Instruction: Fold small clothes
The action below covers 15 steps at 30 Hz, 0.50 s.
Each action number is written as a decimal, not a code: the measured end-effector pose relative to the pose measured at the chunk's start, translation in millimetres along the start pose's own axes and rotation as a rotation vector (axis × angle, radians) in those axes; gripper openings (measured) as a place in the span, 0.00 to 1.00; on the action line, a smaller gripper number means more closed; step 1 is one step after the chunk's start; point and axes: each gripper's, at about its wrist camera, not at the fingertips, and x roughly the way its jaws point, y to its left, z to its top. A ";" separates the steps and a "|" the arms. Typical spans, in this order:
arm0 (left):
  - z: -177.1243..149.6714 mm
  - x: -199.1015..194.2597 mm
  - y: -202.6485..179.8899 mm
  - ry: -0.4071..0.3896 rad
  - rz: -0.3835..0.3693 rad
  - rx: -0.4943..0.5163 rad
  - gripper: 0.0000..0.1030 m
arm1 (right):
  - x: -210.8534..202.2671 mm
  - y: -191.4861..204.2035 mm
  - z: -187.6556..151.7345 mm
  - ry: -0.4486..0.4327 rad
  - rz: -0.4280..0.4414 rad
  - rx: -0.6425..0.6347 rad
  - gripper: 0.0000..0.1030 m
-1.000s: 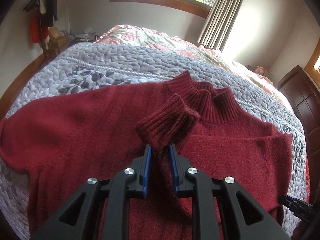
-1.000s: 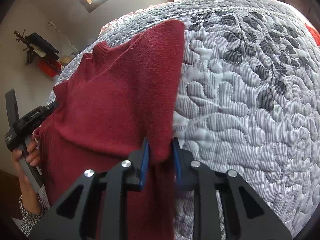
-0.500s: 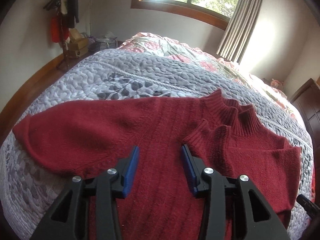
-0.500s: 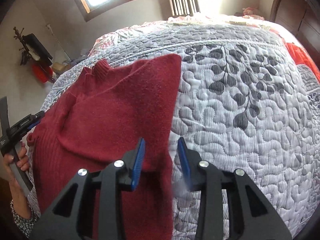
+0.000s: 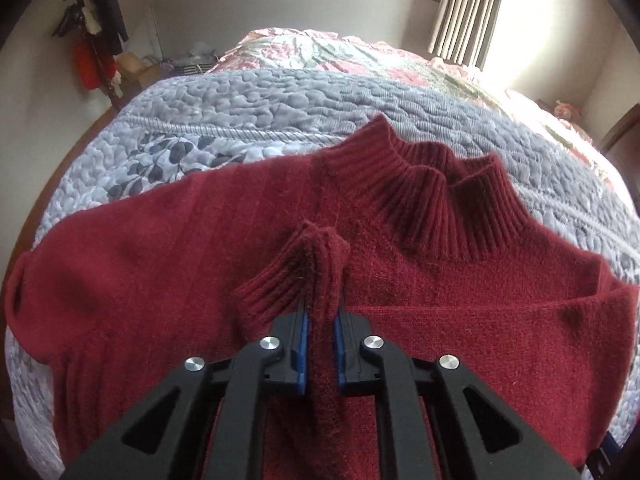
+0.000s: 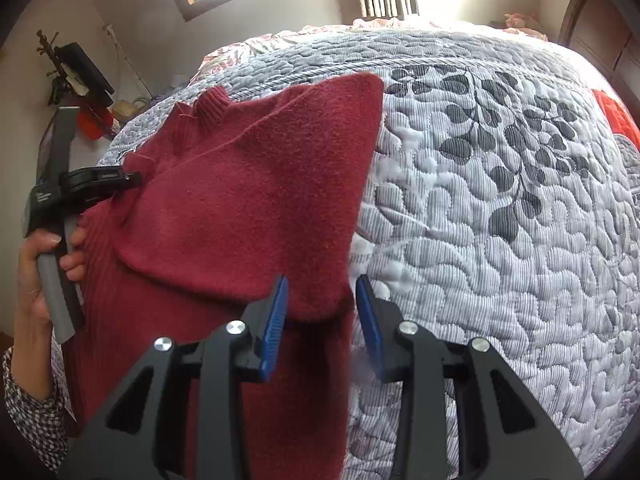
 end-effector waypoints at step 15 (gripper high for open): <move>-35.6 -56.4 123.8 -0.130 -0.057 -0.126 0.44 | -4.9 1.9 3.3 -0.012 0.010 0.012 0.39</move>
